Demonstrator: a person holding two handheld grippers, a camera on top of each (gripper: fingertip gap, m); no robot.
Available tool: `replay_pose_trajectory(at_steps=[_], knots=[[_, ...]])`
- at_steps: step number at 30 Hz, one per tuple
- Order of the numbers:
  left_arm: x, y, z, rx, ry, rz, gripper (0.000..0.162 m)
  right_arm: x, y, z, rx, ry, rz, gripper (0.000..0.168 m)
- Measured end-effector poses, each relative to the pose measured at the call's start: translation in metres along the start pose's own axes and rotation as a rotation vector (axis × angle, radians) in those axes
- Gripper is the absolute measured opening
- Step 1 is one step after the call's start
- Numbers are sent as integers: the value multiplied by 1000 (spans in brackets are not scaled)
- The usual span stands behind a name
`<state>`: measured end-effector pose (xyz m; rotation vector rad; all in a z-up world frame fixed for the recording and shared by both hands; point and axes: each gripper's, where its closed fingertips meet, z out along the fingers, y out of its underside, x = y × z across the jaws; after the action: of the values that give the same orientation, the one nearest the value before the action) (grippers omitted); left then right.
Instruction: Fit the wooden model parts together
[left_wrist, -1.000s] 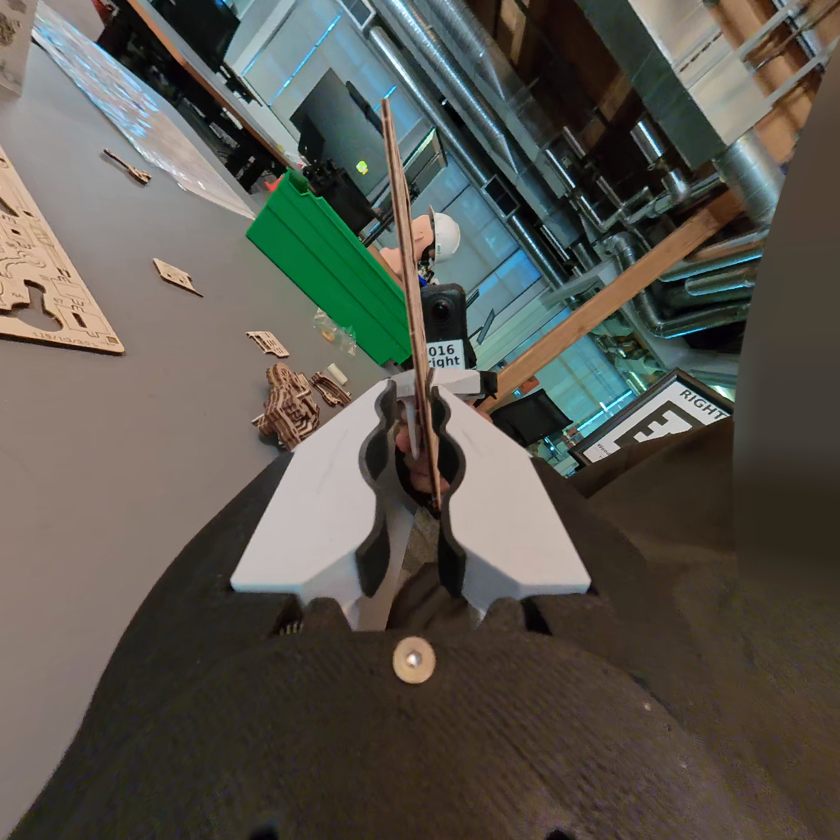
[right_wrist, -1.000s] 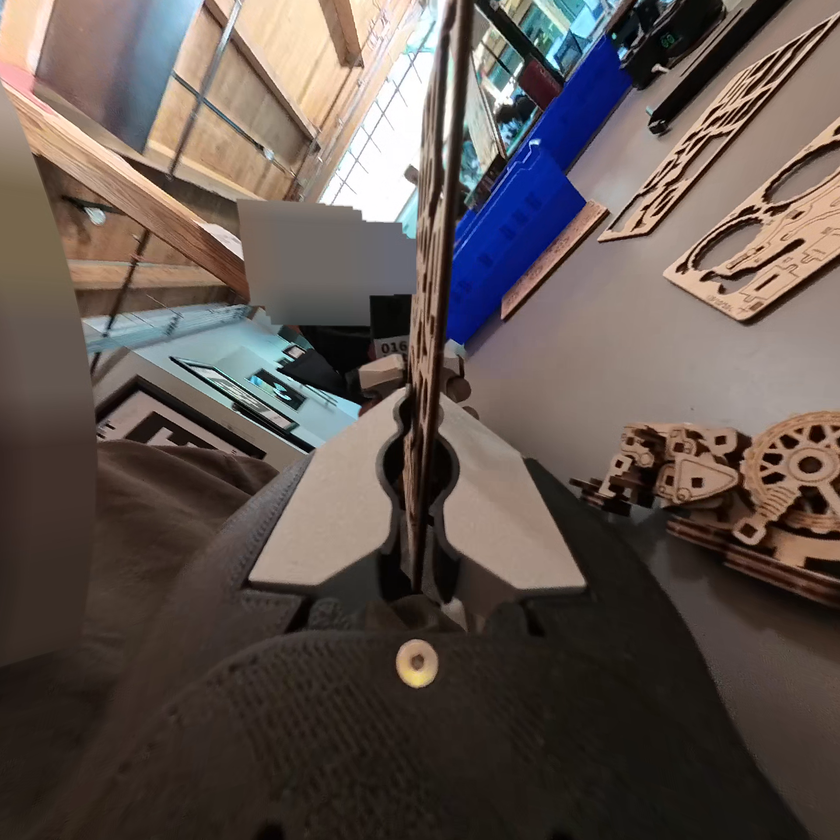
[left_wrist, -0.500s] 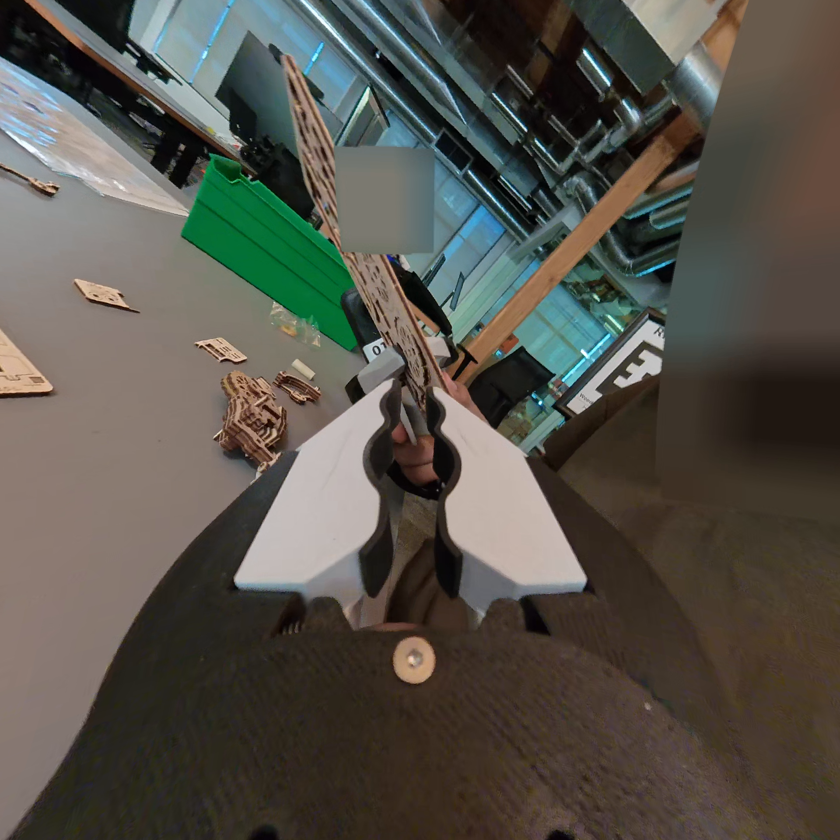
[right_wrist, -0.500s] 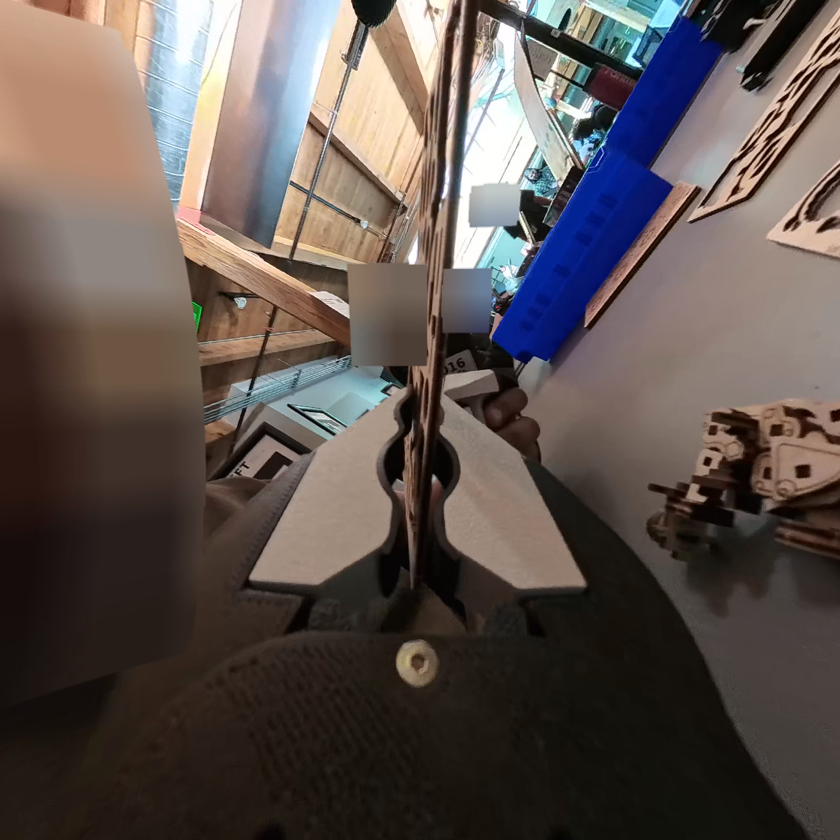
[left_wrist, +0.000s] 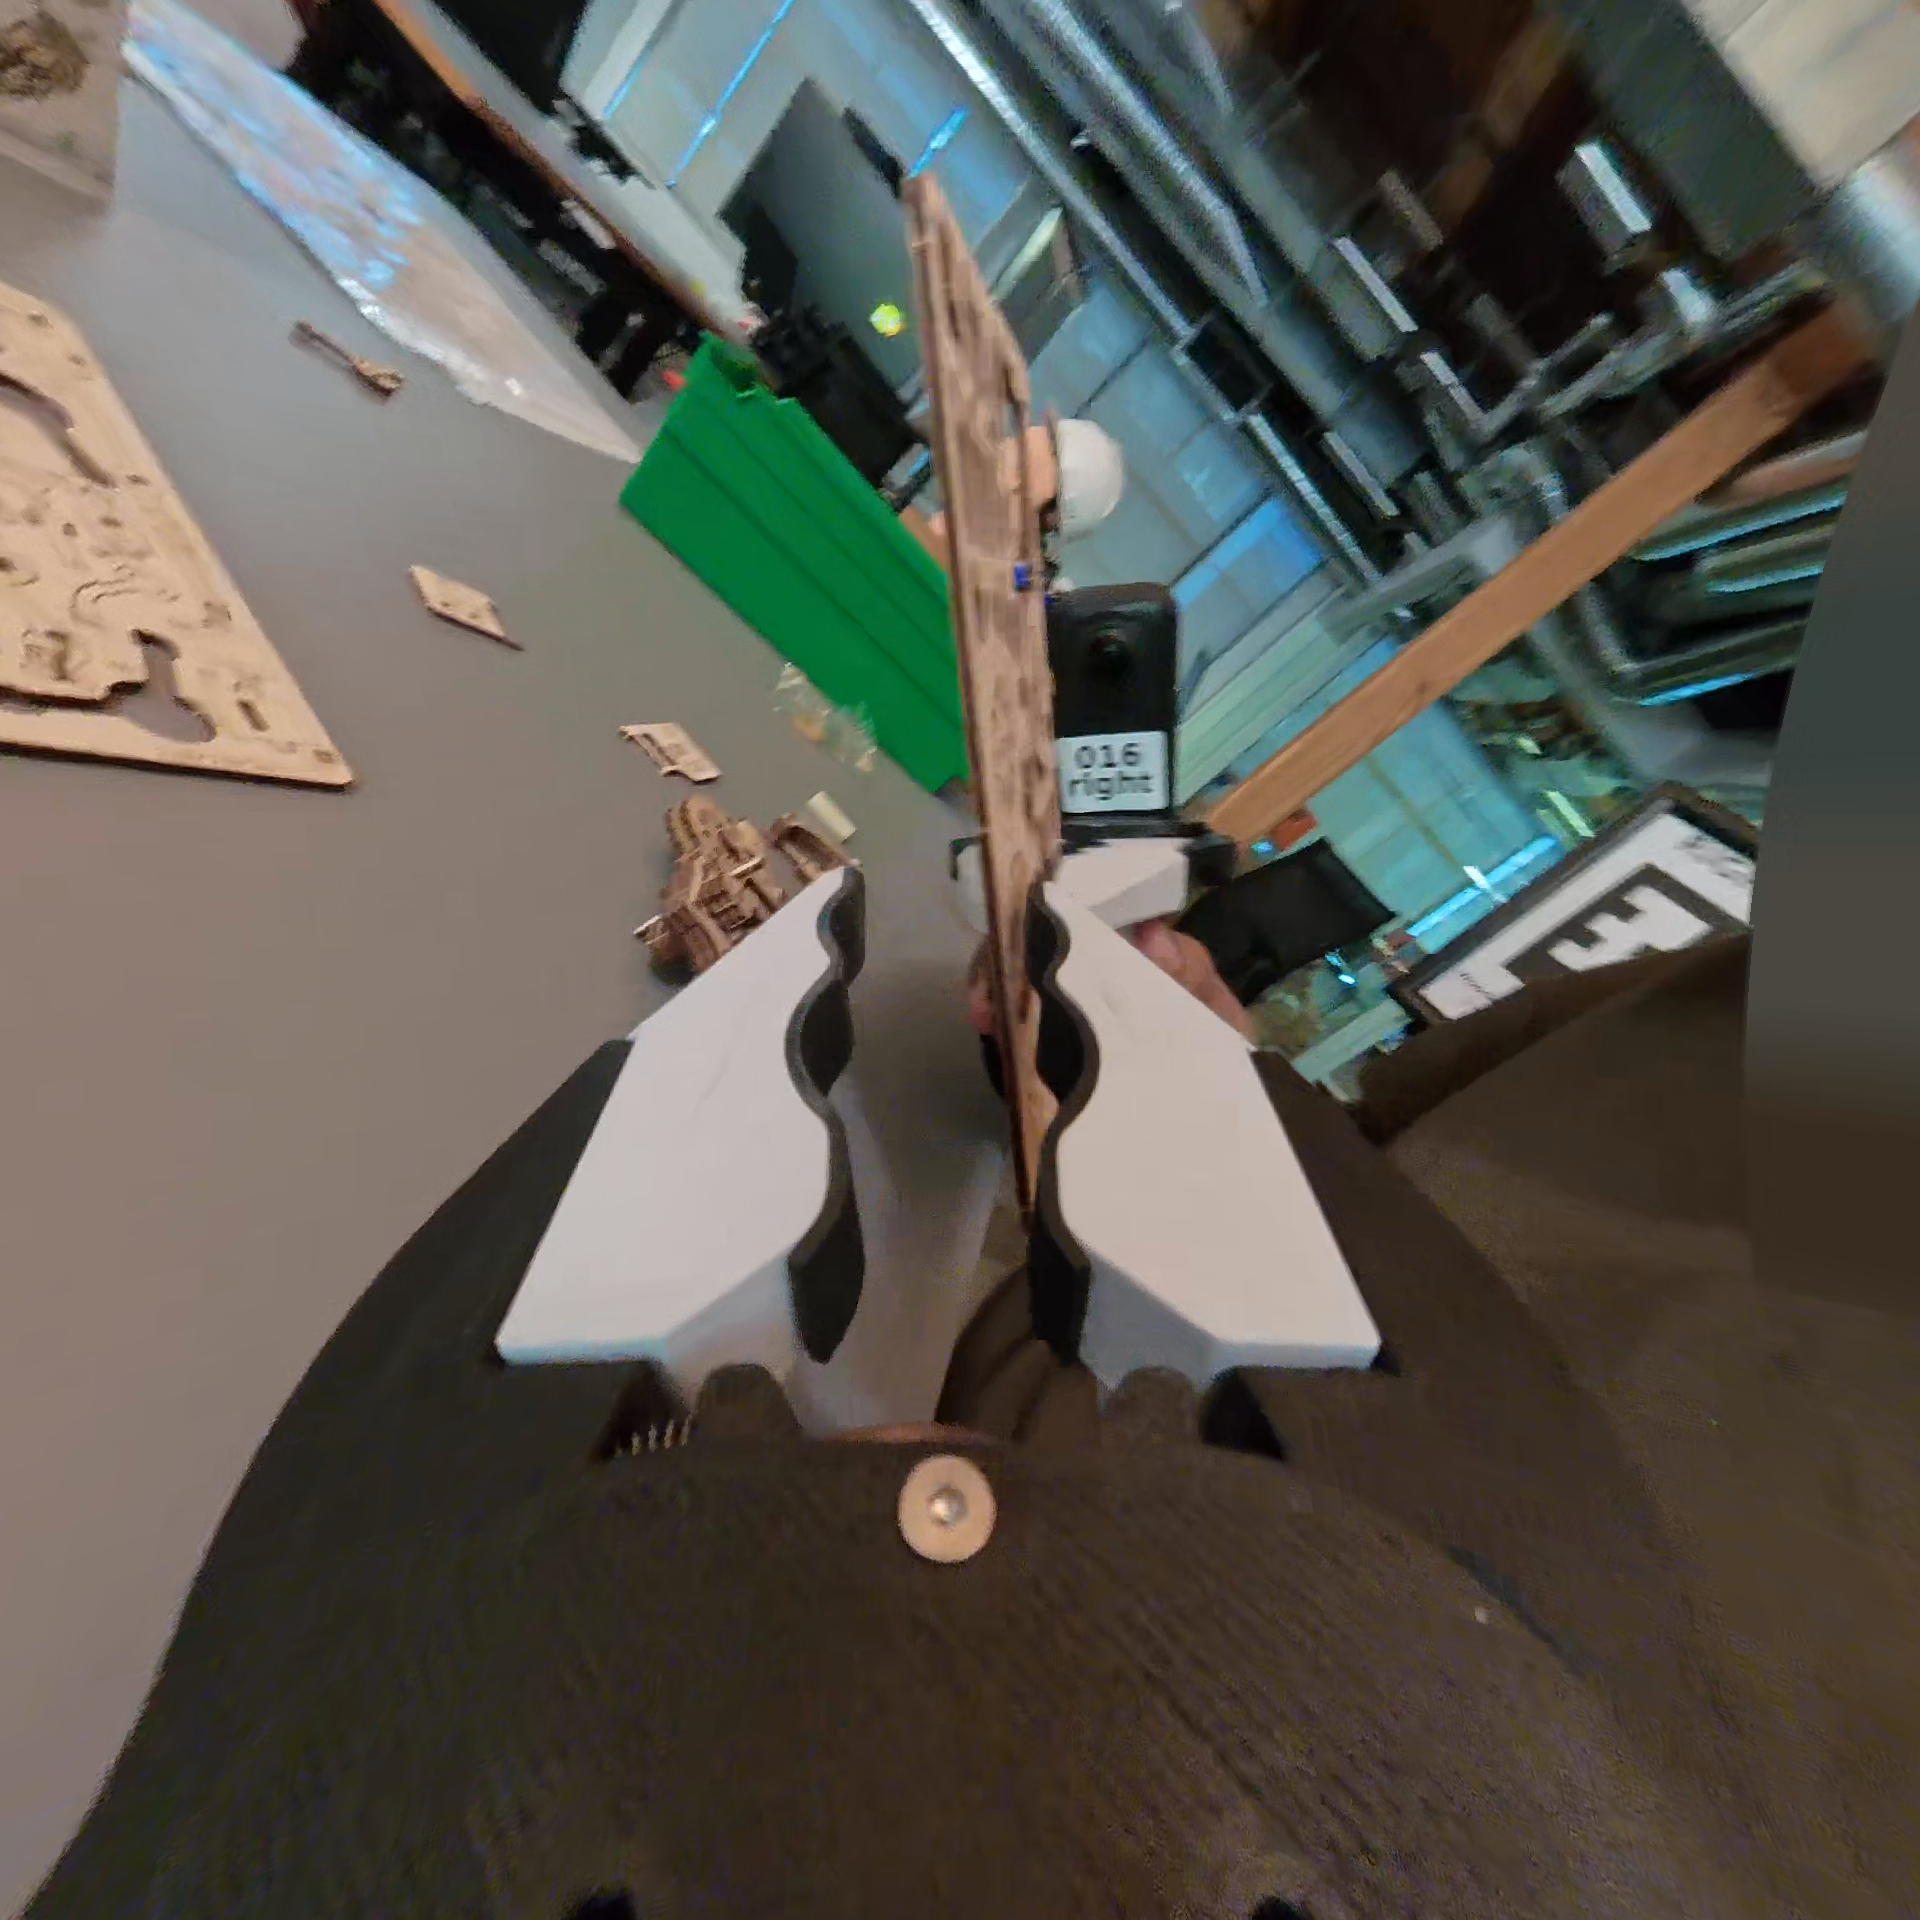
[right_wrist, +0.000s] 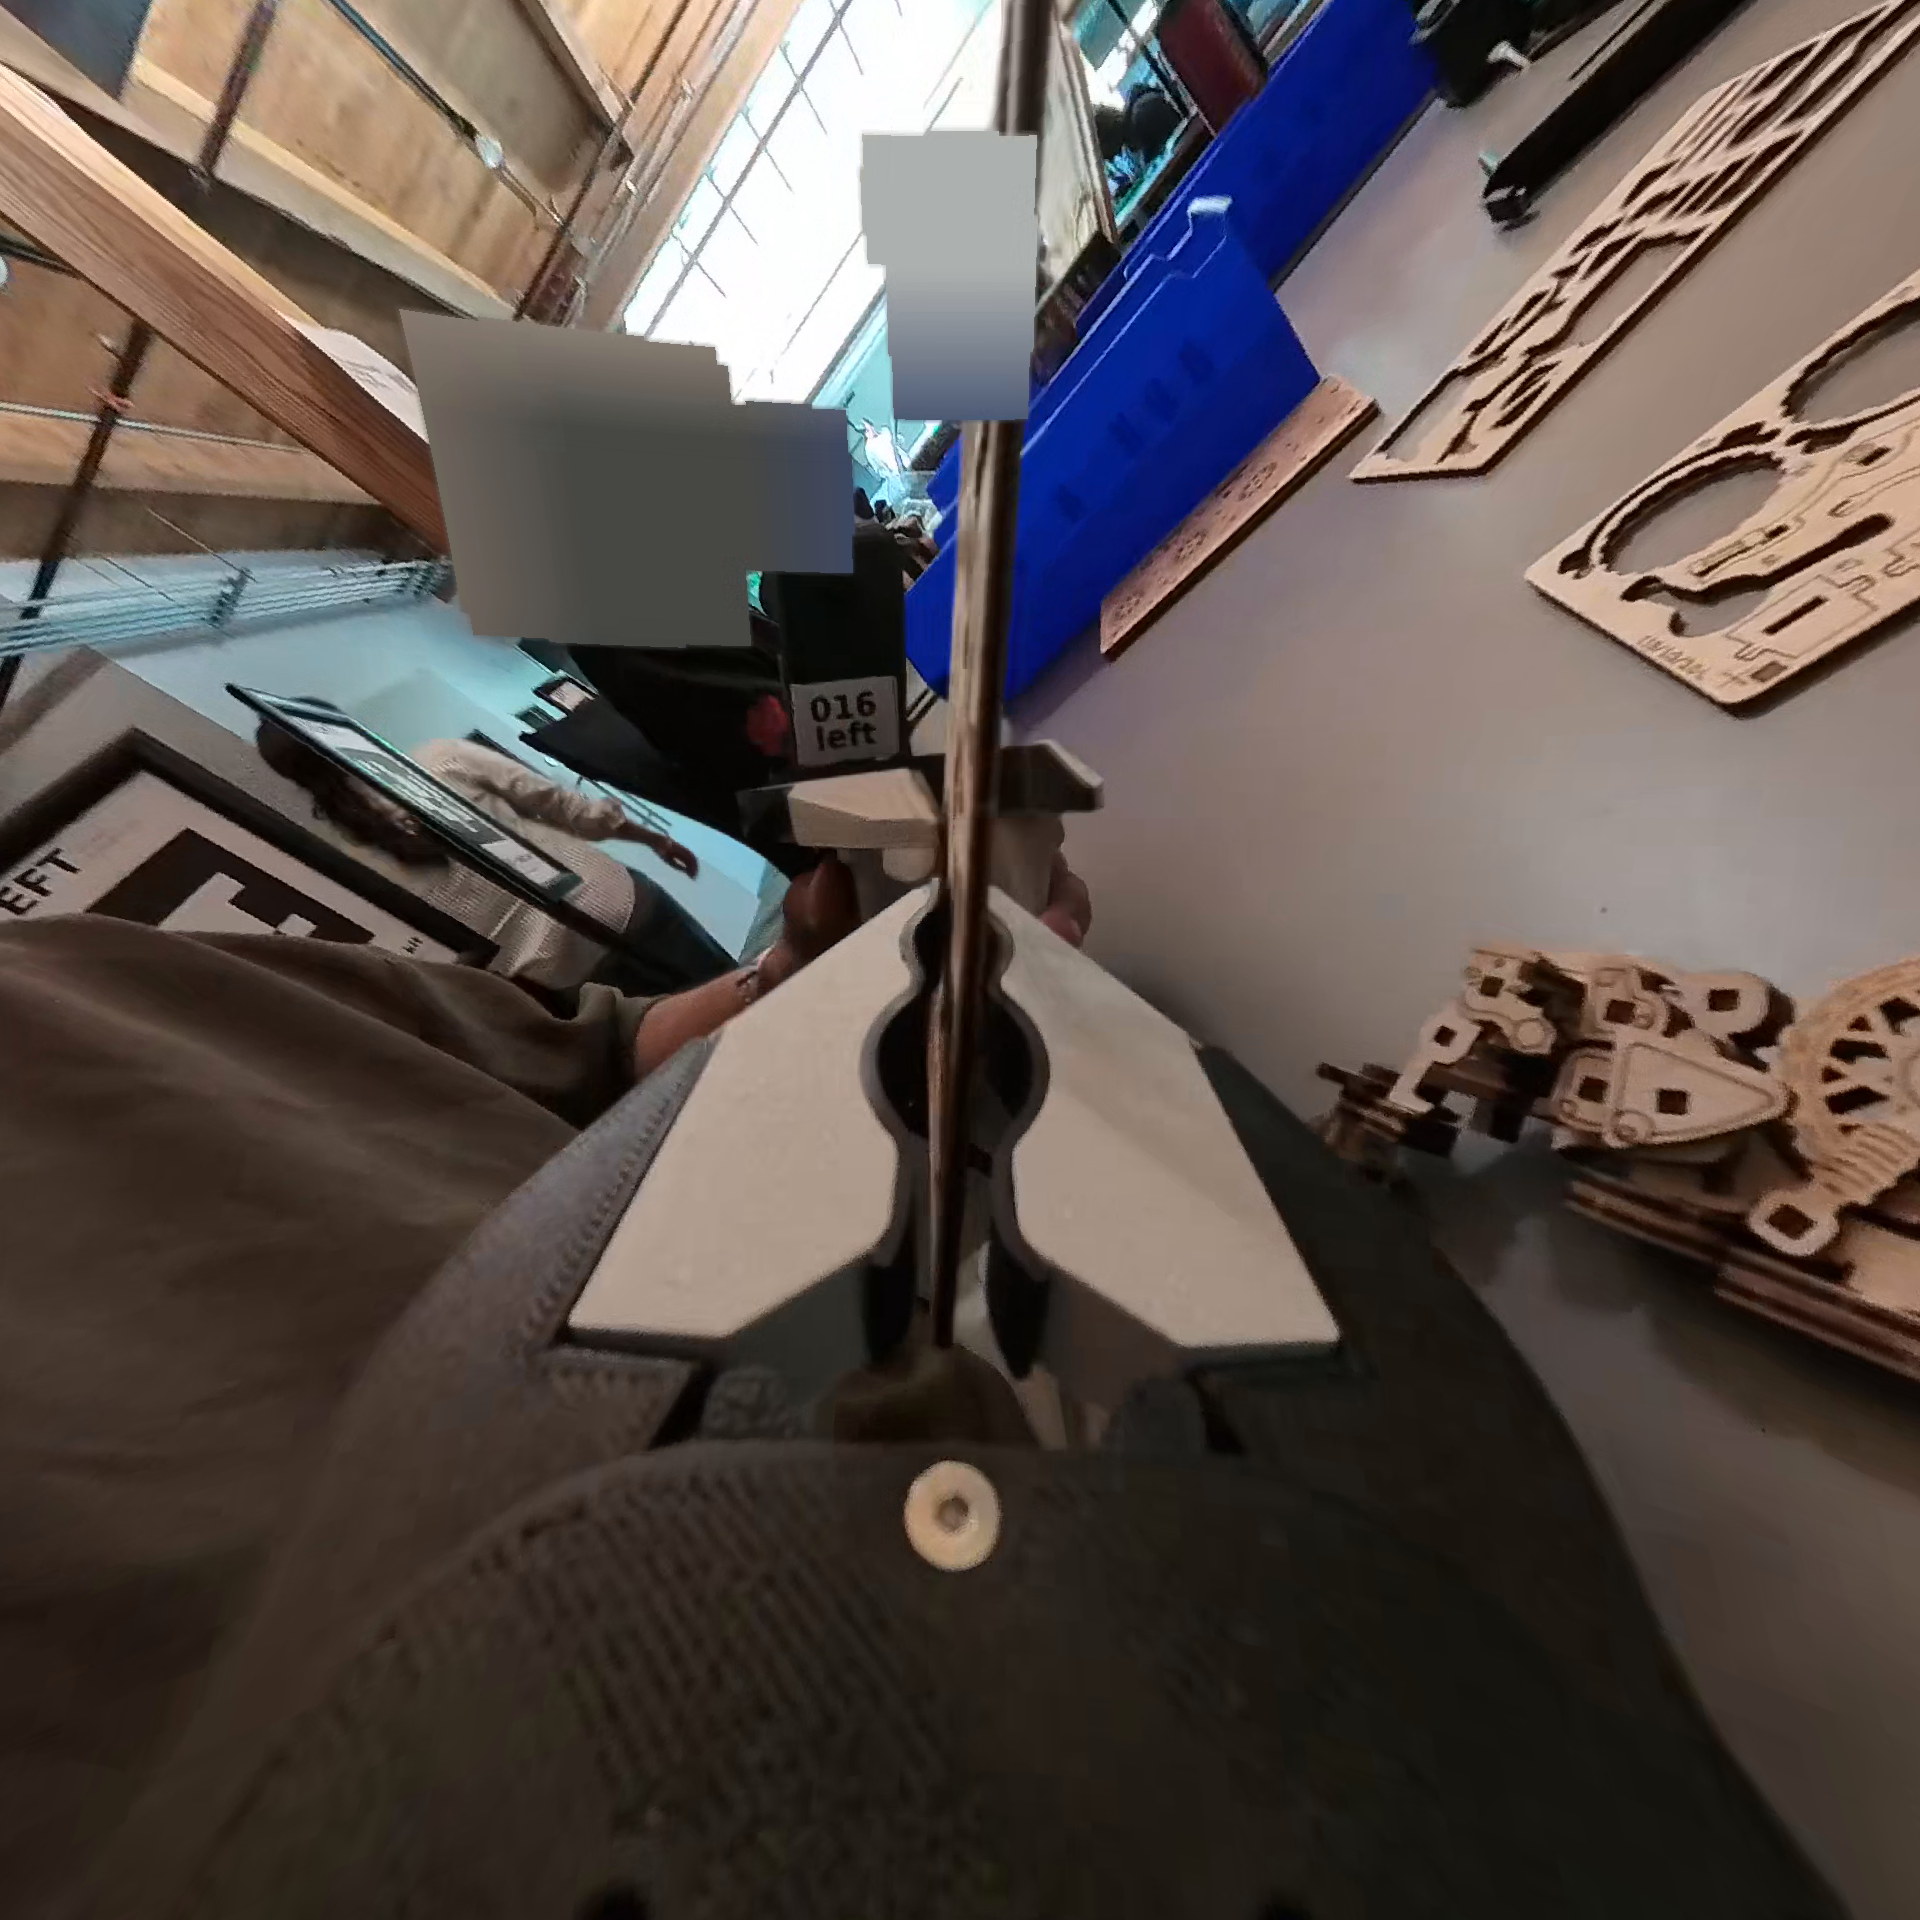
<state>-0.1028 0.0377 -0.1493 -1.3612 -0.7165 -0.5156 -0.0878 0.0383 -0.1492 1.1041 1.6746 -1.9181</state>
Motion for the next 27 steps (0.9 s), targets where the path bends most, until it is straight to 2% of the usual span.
replay_pose_trajectory(at_steps=[1,5,14,22,27], knots=[[-2,1,1,5,-16,-3,26,1,1,1,-4,12,-4,2],[-3,3,1,18,-42,4,9,9,4,3,-18,60,-18,1],[-16,6,1,8,-155,1,8,19,9,6,-24,125,-22,3],[-10,-2,-1,55,-63,-90,6,15,2,6,23,75,46,2],[-13,1,-3,22,-41,-119,18,20,-6,-3,63,77,63,2]])
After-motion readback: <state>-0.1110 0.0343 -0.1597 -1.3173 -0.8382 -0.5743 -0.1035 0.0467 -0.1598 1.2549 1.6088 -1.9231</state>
